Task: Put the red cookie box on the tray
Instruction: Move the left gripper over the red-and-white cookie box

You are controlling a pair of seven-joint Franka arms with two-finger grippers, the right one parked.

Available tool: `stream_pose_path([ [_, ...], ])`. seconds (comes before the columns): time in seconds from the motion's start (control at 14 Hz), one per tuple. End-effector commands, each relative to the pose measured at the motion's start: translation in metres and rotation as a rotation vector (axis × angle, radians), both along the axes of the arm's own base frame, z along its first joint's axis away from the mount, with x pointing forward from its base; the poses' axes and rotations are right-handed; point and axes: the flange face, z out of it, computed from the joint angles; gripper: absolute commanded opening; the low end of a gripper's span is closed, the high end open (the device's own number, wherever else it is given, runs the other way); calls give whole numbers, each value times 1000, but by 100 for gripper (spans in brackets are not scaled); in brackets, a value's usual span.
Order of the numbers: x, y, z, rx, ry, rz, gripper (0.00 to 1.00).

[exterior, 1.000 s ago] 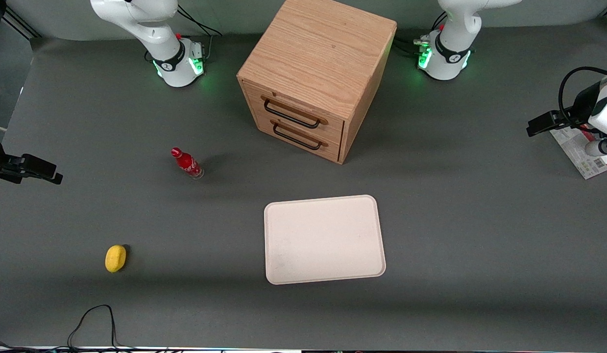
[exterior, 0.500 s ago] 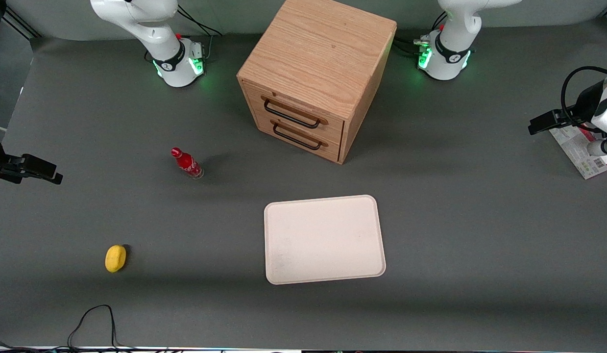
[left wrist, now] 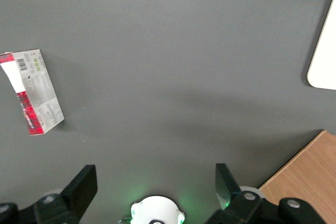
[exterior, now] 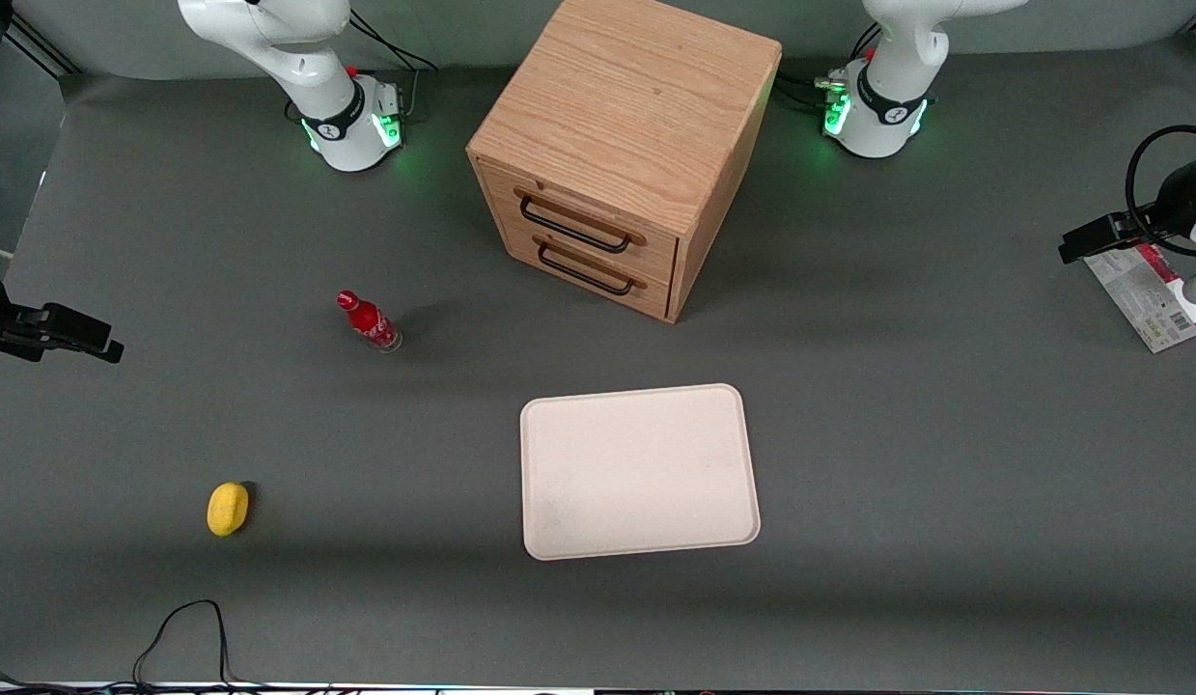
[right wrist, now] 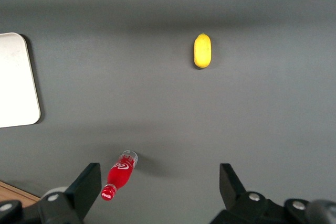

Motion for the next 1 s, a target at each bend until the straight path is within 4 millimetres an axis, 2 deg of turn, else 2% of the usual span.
stream_pose_path([
  [0.0,0,30,5,6,25,14,100],
  [0.21,-12,89,12,-12,24,42,100],
  [0.36,-19,122,7,-19,45,86,100],
  [0.5,-34,163,16,-9,49,110,100],
  [0.71,-57,210,32,20,63,76,100],
  [0.93,-87,280,41,17,55,66,100],
])
